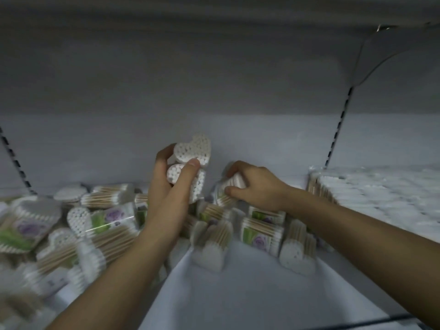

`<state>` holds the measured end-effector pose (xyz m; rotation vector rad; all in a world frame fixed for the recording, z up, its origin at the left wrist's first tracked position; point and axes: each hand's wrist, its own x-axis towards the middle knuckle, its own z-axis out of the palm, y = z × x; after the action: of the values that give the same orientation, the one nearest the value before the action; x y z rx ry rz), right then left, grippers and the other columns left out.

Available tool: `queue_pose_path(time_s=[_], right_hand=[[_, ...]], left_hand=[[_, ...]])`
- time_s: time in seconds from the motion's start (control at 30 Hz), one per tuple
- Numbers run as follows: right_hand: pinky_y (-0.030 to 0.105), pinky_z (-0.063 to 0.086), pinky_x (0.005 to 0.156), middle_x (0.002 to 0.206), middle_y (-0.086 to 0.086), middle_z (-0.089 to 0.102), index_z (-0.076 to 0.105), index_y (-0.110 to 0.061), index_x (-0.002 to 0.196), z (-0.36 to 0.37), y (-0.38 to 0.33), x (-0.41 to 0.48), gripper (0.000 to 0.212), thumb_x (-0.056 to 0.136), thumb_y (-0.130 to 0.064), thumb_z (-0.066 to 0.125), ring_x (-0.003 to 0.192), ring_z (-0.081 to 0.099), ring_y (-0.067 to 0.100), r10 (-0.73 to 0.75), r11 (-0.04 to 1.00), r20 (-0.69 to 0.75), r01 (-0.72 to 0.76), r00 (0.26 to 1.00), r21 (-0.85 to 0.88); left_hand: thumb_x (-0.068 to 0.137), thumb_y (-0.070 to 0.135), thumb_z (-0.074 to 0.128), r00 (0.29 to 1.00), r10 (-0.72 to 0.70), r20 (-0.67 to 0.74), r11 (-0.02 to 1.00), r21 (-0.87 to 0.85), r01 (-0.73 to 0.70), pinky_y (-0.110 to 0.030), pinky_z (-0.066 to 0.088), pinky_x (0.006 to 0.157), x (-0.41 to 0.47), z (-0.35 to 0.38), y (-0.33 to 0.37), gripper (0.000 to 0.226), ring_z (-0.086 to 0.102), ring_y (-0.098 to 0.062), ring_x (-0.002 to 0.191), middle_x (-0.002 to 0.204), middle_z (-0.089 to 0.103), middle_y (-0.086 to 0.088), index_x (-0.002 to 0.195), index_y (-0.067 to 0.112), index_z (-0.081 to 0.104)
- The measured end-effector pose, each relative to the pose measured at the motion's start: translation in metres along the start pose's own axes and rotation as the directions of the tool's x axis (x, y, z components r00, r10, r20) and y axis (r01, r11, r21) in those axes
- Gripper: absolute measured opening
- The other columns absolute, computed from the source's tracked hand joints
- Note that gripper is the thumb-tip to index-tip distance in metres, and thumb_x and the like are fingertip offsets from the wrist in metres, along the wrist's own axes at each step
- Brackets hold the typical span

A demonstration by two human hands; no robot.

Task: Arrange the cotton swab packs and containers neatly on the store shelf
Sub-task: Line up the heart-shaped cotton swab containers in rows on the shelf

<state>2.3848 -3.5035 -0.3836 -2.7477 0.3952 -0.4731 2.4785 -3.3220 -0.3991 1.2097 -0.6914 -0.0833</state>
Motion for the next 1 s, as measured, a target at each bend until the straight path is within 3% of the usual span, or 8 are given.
queue_pose_path(time_s=[0.13, 0.23, 0.37, 0.43, 0.53, 0.63, 0.77, 1.0], right_hand=[[0.020, 0.039, 0.075, 0.103, -0.012, 0.061, 0.058, -0.028, 0.113, -0.003, -0.005, -0.004, 0.038, 0.082, -0.033, 0.080, 0.090, 0.058, 0.007, 0.002, 0.994, -0.030, 0.001, 1.000, 0.111], [0.007, 0.041, 0.080, 0.098, -0.027, 0.056, 0.070, -0.026, 0.110, -0.014, 0.002, -0.008, 0.040, 0.075, -0.016, 0.086, 0.084, 0.056, -0.005, -0.081, 0.991, -0.071, 0.088, 0.994, 0.106], [0.010, 0.038, 0.096, 0.118, -0.006, 0.061, 0.072, -0.019, 0.111, -0.025, 0.014, -0.002, 0.042, 0.073, -0.009, 0.086, 0.112, 0.056, 0.011, -0.215, 0.975, -0.049, 0.212, 0.975, -0.061], [0.022, 0.042, 0.102, 0.122, 0.000, 0.063, 0.071, -0.019, 0.107, -0.024, 0.015, 0.004, 0.040, 0.071, -0.007, 0.086, 0.115, 0.058, 0.017, -0.301, 0.946, 0.017, 0.301, 0.953, -0.118], [0.021, 0.038, 0.103, 0.127, 0.004, 0.056, 0.072, -0.024, 0.099, -0.016, 0.010, 0.013, 0.028, 0.074, -0.017, 0.084, 0.122, 0.051, 0.018, -0.333, 0.920, 0.152, 0.356, 0.931, -0.166], [0.039, 0.045, 0.100, 0.120, -0.002, 0.053, 0.072, -0.031, 0.097, -0.010, 0.008, 0.022, 0.020, 0.079, -0.028, 0.081, 0.117, 0.053, 0.019, -0.326, 0.911, 0.232, 0.370, 0.916, -0.182], [0.039, 0.047, 0.094, 0.118, -0.001, 0.058, 0.069, -0.022, 0.108, -0.009, 0.005, 0.031, 0.038, 0.073, -0.017, 0.083, 0.110, 0.056, 0.019, -0.380, 0.878, 0.274, 0.437, 0.884, -0.194], [0.042, 0.050, 0.090, 0.115, 0.004, 0.064, 0.069, -0.015, 0.105, -0.013, 0.009, 0.041, 0.036, 0.073, -0.012, 0.084, 0.107, 0.059, 0.026, -0.440, 0.822, 0.288, 0.510, 0.851, -0.252]], left_hand=[[0.091, 0.036, 0.067, 0.996, -0.003, -0.089, 0.996, -0.093, -0.005, -0.051, 0.056, 0.084, -0.006, 0.006, -0.005, 0.037, 0.070, -0.019, 0.096, 0.109, 0.072, 0.002, 0.128, 0.033, 0.059], [0.090, 0.034, 0.066, 0.997, 0.000, -0.081, 0.990, -0.139, -0.011, -0.053, 0.055, 0.082, -0.016, 0.012, -0.010, 0.041, 0.068, -0.022, 0.091, 0.105, 0.071, -0.003, 0.129, 0.025, 0.059], [0.087, 0.038, 0.068, 0.996, -0.024, -0.089, 0.987, -0.163, 0.009, -0.067, 0.054, 0.091, -0.014, 0.006, -0.017, 0.043, 0.069, -0.034, 0.096, 0.112, 0.072, -0.011, 0.128, 0.029, 0.060], [0.087, 0.039, 0.069, 0.996, -0.034, -0.085, 0.983, -0.182, 0.018, -0.073, 0.051, 0.089, -0.011, 0.002, -0.020, 0.042, 0.067, -0.033, 0.092, 0.106, 0.072, -0.010, 0.127, 0.029, 0.060], [0.089, 0.039, 0.068, 1.000, -0.009, -0.013, 0.983, -0.183, 0.006, -0.076, 0.049, 0.089, -0.010, -0.005, -0.022, 0.042, 0.066, -0.041, 0.095, 0.108, 0.069, -0.012, 0.128, 0.026, 0.060], [0.089, 0.037, 0.067, 0.999, -0.034, 0.021, 0.979, -0.200, 0.038, -0.068, 0.054, 0.088, -0.010, -0.010, -0.022, 0.040, 0.068, -0.039, 0.098, 0.107, 0.070, -0.011, 0.127, 0.026, 0.061], [0.087, 0.033, 0.064, 0.994, -0.107, 0.007, 0.957, -0.270, 0.105, -0.040, 0.055, 0.072, -0.005, -0.011, -0.022, 0.041, 0.070, -0.025, 0.089, 0.098, 0.073, -0.002, 0.127, 0.021, 0.059], [0.094, 0.026, 0.064, 0.992, -0.123, 0.035, 0.936, -0.328, 0.127, -0.031, 0.055, 0.058, -0.004, -0.013, -0.020, 0.031, 0.069, -0.020, 0.078, 0.089, 0.072, 0.000, 0.124, 0.020, 0.060]])
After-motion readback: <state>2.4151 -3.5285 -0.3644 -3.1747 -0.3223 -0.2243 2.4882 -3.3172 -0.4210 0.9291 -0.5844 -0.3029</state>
